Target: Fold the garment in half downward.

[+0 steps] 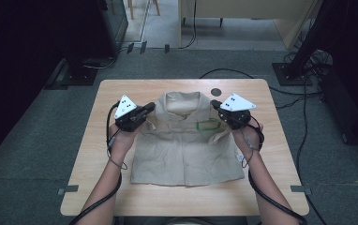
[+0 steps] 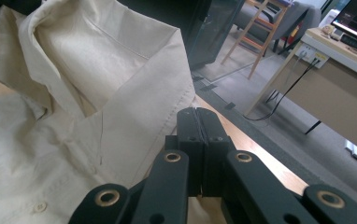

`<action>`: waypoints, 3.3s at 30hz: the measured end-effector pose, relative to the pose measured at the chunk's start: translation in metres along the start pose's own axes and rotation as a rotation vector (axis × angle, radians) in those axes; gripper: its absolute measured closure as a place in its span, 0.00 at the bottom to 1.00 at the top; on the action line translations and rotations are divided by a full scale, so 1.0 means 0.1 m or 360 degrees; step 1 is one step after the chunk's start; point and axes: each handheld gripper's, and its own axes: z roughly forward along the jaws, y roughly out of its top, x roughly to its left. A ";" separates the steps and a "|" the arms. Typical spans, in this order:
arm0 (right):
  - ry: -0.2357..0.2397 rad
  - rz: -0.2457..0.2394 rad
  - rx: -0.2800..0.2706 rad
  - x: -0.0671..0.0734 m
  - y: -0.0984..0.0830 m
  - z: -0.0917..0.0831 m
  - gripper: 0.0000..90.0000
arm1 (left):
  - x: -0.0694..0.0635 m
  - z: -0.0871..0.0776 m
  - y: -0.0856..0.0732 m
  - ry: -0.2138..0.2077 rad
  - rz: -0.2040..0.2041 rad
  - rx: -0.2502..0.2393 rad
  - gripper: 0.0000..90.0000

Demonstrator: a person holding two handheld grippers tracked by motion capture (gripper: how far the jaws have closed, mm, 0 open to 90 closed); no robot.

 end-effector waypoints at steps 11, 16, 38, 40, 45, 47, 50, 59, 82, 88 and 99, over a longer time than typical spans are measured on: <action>0.0026 -0.0057 -0.0006 0.18 -0.08 -0.18 0.99 | -0.14 -0.14 -0.14 0.0001 0.0001 0.0018 1.00; 0.0042 -0.0051 -0.0005 0.28 -0.11 -0.24 0.99 | -0.20 -0.21 -0.20 0.0001 0.0001 0.0031 0.99; 0.0149 0.0017 0.0042 0.55 -0.44 -0.42 0.99 | -0.43 -0.41 -0.47 -0.0041 -0.0033 0.0079 0.99; 0.0159 0.0024 0.0046 0.57 -0.47 -0.43 0.99 | -0.45 -0.42 -0.48 -0.0044 -0.0032 0.0082 0.99; 0.0178 0.0045 0.0064 0.62 -0.55 -0.46 0.99 | -0.51 -0.45 -0.52 -0.0060 -0.0029 0.0090 0.99; 0.0187 0.0044 0.0071 0.64 -0.57 -0.47 0.99 | -0.52 -0.45 -0.55 -0.0068 -0.0031 0.0098 0.99; 0.0203 0.0053 0.0090 0.66 -0.63 -0.47 0.99 | -0.54 -0.45 -0.59 -0.0076 -0.0041 0.0110 0.99; 0.0264 0.0114 0.0130 0.71 -0.79 -0.43 0.99 | -0.56 -0.44 -0.69 -0.0090 -0.0055 0.0171 0.99; 0.0436 0.0203 0.0243 0.75 -1.02 -0.39 0.98 | -0.68 -0.46 -0.89 -0.0171 -0.0085 0.0282 0.99; 0.0483 0.0201 0.0265 0.76 -1.08 -0.38 0.98 | -0.70 -0.45 -0.94 -0.0177 -0.0056 0.0322 0.99; 0.0532 0.0190 0.0289 0.77 -1.13 -0.37 0.96 | -0.72 -0.45 -1.01 -0.0187 -0.0074 0.0382 0.98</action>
